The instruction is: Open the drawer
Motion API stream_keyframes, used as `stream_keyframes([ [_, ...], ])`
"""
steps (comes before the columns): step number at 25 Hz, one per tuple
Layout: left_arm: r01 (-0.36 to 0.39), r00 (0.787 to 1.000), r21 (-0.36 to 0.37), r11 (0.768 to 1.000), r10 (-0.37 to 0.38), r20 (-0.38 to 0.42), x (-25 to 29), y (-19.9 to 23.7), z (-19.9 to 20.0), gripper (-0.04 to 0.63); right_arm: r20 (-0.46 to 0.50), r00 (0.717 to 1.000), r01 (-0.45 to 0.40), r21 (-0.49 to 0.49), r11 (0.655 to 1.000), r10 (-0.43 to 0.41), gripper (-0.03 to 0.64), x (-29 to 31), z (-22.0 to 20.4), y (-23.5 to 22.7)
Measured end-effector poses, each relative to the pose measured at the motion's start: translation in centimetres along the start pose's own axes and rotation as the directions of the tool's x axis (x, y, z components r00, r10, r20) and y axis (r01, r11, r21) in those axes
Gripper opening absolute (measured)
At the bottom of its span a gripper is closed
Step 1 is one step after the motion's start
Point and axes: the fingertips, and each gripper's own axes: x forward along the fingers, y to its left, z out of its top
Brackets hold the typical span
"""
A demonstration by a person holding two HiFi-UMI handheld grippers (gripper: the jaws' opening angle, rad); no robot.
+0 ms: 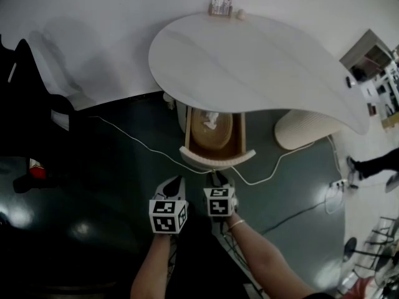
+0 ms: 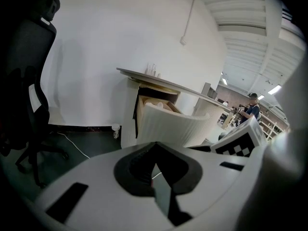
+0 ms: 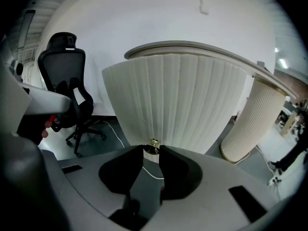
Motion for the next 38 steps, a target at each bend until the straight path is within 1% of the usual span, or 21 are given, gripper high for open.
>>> stream_keyframes([
  [3, -0.005, 1.000, 0.000, 1.000, 0.005, -0.005, -0.7, 0.1, -0.2, 0.003, 0.004, 1.000, 0.003, 0.003, 1.000, -0.003, 0.100, -0.8, 0.2, -0.1],
  [9, -0.010, 1.000, -0.002, 1.000, 0.010, 0.003, -1.2, -0.1, 0.3, 0.003, 0.079, 0.997, -0.019, -0.041, 0.999, 0.022, 0.080, -3.5, 1.4, 0.3],
  [12, -0.010, 1.000, 0.002, 1.000, 0.010, 0.006, -1.4, -0.5, 0.9, 0.003, 0.113, 0.993, -0.033, -0.037, 0.999, 0.037, 0.056, -5.3, 2.1, 0.5],
  [19, -0.007, 1.000, 0.017, 1.000, 0.007, 0.024, -2.5, -1.4, 2.5, 0.003, 0.193, 0.977, -0.088, -0.019, 0.996, 0.090, 0.028, -9.7, 4.7, 0.6],
  [26, -0.019, 0.998, 0.047, 0.999, 0.016, 0.058, -4.4, -1.7, 4.8, 0.003, 0.284, 0.944, -0.173, -0.003, 0.985, 0.167, 0.008, -13.8, 8.3, -0.2],
  [31, -0.036, 0.995, 0.058, 0.998, 0.030, 0.095, -6.2, -1.8, 6.7, 0.003, 0.339, 0.918, -0.217, 0.000, 0.976, 0.204, 0.006, -16.6, 10.5, -0.9],
  [38, -0.046, 0.990, 0.074, 0.996, 0.035, 0.140, -8.5, -2.3, 8.6, 0.003, 0.424, 0.881, -0.231, 0.000, 0.973, 0.210, 0.005, -19.8, 12.2, -2.3],
])
